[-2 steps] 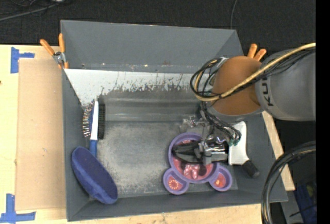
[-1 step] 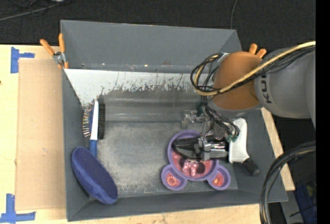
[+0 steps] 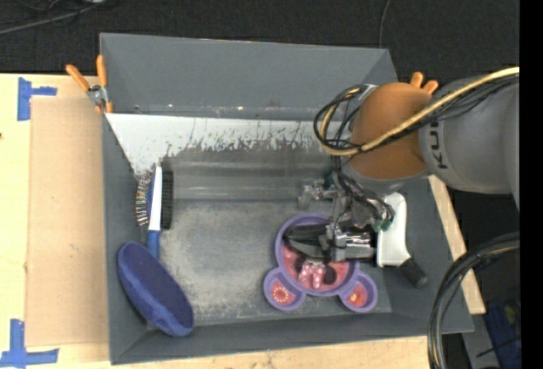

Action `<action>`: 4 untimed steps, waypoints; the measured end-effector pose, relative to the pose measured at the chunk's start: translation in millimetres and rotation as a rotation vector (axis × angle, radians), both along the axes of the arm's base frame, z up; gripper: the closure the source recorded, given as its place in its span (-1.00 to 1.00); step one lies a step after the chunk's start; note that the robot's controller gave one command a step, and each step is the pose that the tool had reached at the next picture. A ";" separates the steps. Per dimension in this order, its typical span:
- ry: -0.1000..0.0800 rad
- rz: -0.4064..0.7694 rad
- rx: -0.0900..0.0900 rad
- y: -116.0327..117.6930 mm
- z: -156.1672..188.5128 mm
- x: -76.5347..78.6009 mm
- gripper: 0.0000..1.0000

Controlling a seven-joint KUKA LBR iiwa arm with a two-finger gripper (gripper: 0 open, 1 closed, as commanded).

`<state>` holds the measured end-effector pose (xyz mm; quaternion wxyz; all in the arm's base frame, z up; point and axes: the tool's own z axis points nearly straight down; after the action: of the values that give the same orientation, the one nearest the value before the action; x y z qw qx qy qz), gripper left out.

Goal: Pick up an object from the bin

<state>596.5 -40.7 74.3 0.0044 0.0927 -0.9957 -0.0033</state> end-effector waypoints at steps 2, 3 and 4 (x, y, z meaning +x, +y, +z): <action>-0.009 -0.328 -0.002 20.1 2.5 -14.3 1.00; -0.007 -0.277 -0.001 19.6 7.0 -17.9 1.00; -0.011 0.039 0.000 2.4 57.5 -23.4 1.00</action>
Offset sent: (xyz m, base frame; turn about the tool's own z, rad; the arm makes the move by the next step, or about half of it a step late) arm 0.0000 0.0000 0.0000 0.0000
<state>573.1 -38.3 131.8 -0.0008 0.1123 -0.9937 -0.0030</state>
